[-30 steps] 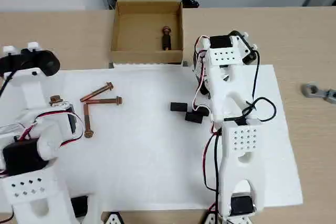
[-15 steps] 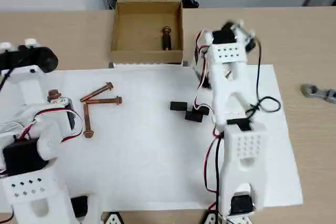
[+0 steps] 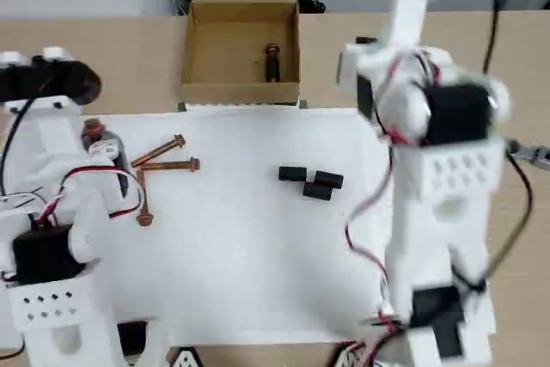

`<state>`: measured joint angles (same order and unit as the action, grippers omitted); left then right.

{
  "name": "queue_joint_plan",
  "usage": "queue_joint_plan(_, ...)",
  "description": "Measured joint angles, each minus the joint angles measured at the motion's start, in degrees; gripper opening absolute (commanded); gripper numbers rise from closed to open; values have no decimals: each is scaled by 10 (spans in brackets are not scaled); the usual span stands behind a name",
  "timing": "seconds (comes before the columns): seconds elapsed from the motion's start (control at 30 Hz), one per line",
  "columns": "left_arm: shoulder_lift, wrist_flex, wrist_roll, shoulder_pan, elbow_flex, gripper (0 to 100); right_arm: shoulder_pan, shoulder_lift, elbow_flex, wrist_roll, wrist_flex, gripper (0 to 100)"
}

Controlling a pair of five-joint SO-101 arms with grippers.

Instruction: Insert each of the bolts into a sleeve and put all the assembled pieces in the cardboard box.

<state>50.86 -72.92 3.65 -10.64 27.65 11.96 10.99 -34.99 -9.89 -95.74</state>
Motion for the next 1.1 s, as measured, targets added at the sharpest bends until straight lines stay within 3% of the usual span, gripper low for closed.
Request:
queue_joint_plan(0.27, 0, 92, 2, 91, 0, 5, 34, 309, 339, 16, 22, 2)
queue_joint_plan(0.53, 0, 202, 80, 141, 0, 5, 42, 573, 666, 16, 204, 2)
queue_joint_plan(0.83, 0, 268, 84, 241, 0, 5, 135, 666, 848, 16, 399, 3)
queue_joint_plan(1.1, -1, 275, 84, 320, -11, 5, 150, 720, 976, 52, 502, 3)
